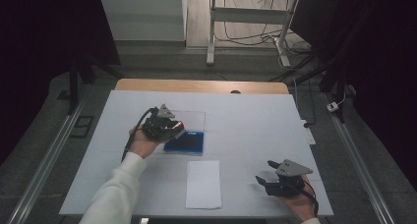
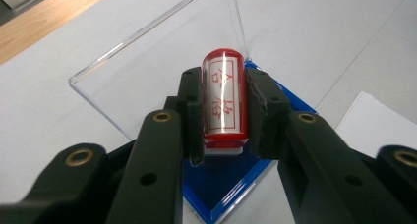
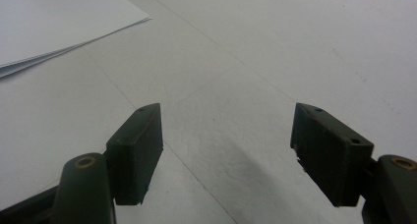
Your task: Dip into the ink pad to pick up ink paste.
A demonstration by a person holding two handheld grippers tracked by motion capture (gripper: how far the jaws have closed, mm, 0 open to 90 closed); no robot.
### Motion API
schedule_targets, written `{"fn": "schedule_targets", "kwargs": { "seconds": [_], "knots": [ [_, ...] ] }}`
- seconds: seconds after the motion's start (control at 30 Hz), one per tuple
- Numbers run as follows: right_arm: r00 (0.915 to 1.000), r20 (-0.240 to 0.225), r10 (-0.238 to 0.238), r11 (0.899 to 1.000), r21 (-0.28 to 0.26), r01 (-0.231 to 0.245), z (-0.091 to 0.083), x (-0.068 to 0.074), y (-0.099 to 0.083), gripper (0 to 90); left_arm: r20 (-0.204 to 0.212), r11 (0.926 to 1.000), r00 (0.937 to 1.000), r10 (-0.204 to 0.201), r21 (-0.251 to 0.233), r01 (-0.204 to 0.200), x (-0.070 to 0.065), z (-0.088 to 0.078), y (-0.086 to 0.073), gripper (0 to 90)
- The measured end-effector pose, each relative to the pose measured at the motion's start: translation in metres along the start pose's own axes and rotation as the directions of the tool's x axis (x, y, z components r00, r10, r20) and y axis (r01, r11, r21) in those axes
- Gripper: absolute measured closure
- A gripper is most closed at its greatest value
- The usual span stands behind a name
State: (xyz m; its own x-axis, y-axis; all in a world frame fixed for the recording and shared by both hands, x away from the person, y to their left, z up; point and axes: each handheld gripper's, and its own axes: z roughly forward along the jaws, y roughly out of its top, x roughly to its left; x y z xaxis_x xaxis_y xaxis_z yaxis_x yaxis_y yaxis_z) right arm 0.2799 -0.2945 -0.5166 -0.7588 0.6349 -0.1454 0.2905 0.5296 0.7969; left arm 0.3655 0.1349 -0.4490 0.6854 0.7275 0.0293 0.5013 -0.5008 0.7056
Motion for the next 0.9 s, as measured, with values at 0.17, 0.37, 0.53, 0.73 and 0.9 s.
{"fn": "schedule_targets", "kwargs": {
  "seconds": [0.17,0.37,0.53,0.73,0.9],
  "knots": [
    [1.0000,0.000,-0.003,1.000,0.005,0.003,0.000,0.000,0.000,28.0,0.003,0.9999,1.0000,0.001,0.017,-0.001,0.000,0.005,0.000,70.0],
    [1.0000,0.001,0.000,1.000,0.003,0.000,0.000,0.000,0.000,28.0,0.016,0.9980,0.9999,0.002,0.064,-0.003,-0.001,0.019,-0.003,70.0],
    [1.0000,0.002,0.002,1.000,0.004,-0.002,0.000,-0.001,-0.001,28.0,0.013,0.9955,0.9999,-0.009,0.094,0.007,0.000,0.029,-0.008,70.0],
    [1.0000,0.002,0.001,1.000,0.005,-0.001,-0.001,-0.001,-0.001,28.1,0.009,0.9932,0.9998,-0.020,0.115,0.018,0.003,0.034,-0.013,70.0],
    [1.0000,0.001,0.001,1.000,0.005,-0.001,0.000,-0.001,-0.001,28.1,0.015,0.9918,0.9996,-0.026,0.126,0.023,0.004,0.037,-0.016,70.0]
  ]
}}
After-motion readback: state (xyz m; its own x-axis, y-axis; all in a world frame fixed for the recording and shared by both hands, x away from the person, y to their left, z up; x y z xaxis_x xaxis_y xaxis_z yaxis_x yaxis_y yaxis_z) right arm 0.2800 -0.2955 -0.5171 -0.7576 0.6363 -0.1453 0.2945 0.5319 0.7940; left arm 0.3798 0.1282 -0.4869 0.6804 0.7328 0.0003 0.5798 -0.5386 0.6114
